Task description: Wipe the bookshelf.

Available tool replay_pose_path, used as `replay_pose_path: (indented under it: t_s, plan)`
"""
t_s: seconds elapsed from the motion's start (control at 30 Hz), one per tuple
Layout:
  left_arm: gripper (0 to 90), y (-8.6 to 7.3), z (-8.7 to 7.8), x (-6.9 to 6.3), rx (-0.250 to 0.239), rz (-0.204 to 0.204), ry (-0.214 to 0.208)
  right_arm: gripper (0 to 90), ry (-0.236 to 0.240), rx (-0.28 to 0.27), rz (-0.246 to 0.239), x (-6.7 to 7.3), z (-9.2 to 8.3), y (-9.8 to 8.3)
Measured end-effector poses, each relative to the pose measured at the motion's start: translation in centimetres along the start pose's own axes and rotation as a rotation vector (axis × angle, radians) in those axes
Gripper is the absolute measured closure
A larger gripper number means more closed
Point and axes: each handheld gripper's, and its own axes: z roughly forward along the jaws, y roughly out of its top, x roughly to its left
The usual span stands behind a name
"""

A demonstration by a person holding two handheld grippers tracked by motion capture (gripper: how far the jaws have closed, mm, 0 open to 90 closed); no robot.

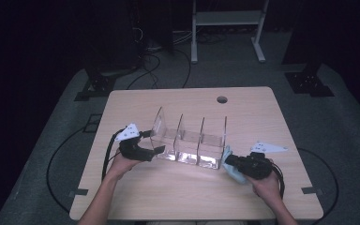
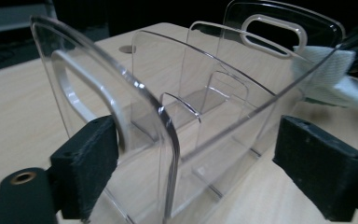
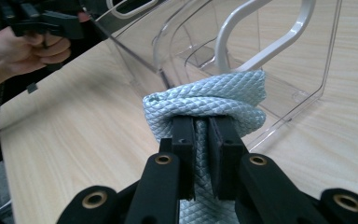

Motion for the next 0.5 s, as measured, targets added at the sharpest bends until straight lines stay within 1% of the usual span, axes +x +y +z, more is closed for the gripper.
replay_pose_path:
  t_s: [0.03, 0.07, 0.13, 0.17, 0.2, 0.23, 0.27, 0.37, 0.43, 0.5]
  plan:
    - [9.3, 0.0, 0.2, 0.0, 0.002, -0.003, 0.003, 81.8, 0.005, 0.004, -0.009, 0.2, -0.1, -0.1]
    - [8.7, 0.0, 0.5, 0.1, -0.001, -0.013, 0.002, 81.8, 0.009, 0.01, -0.011, 0.4, -0.2, -0.1]
    - [7.5, 0.0, 0.9, 0.3, 0.007, -0.022, 0.004, 81.8, 0.019, 0.022, -0.021, 1.0, -0.3, -0.3]
    - [6.3, 0.1, 1.0, 0.5, 0.001, -0.028, -0.002, 81.8, 0.023, 0.029, -0.034, 1.4, -0.2, -0.4]
    - [6.5, 0.2, 1.1, 0.6, -0.003, -0.034, -0.007, 81.7, 0.027, 0.033, -0.038, 1.7, -0.1, -0.5]
    - [8.6, 0.3, 1.0, 0.7, -0.01, -0.038, -0.036, 81.7, 0.028, 0.033, -0.044, 1.8, 0.0, -0.5]
    - [13.6, 0.5, 1.0, 0.6, -0.003, -0.034, -0.04, 81.7, 0.024, 0.035, -0.047, 1.9, 0.1, -0.4]
    - [16.0, 0.6, 0.8, 0.5, 0.018, -0.036, -0.046, 81.8, 0.017, 0.034, -0.044, 1.7, 0.7, -0.2]
    - [20.9, 0.5, 0.4, 0.4, 0.021, -0.038, -0.058, 81.8, -0.009, 0.031, -0.046, 1.4, 0.8, 0.1]
    - [25.4, 0.3, 0.0, 0.0, 0.015, -0.044, -0.073, 81.8, -0.023, 0.024, -0.036, 0.8, 0.7, 0.2]
